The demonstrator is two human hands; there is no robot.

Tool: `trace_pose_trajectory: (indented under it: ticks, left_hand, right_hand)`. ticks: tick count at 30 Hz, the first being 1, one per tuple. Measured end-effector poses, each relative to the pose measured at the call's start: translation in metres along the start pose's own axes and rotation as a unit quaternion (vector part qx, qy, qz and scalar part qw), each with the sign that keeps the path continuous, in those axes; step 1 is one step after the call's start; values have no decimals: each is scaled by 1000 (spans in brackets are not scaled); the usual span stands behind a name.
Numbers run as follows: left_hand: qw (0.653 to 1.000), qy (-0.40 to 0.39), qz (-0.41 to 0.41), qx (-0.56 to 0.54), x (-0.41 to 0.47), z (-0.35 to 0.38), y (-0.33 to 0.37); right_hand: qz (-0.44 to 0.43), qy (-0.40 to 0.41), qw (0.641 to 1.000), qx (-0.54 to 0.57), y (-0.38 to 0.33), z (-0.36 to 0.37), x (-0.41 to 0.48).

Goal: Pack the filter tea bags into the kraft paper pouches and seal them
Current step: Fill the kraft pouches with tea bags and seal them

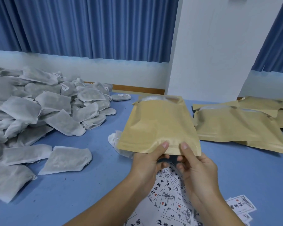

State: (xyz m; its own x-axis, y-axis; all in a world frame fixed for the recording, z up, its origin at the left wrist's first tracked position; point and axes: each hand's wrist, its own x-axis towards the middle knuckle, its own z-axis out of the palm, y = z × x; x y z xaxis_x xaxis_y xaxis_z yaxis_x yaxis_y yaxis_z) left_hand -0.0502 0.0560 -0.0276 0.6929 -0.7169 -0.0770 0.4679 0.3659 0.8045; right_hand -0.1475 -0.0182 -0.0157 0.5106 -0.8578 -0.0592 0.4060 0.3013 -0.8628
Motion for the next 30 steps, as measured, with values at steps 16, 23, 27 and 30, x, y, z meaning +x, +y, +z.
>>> trace_pose_trajectory:
  ticks: [16,23,27,30]
  left_hand:
    - [999,34,3,11,-3,5,-8]
    - [998,53,32,15,9,-15,0]
    - [999,-28,25,38,10,-16,0]
    - [994,-61,38,81,8,-14,-3]
  right_hand:
    - [13,-1,999,-47,2,4,1]
    - [22,36,998,57,-5,-5,8]
    - [29,46,994,97,-10,-6,11]
    - [53,-8,998,38,-7,-3,7]
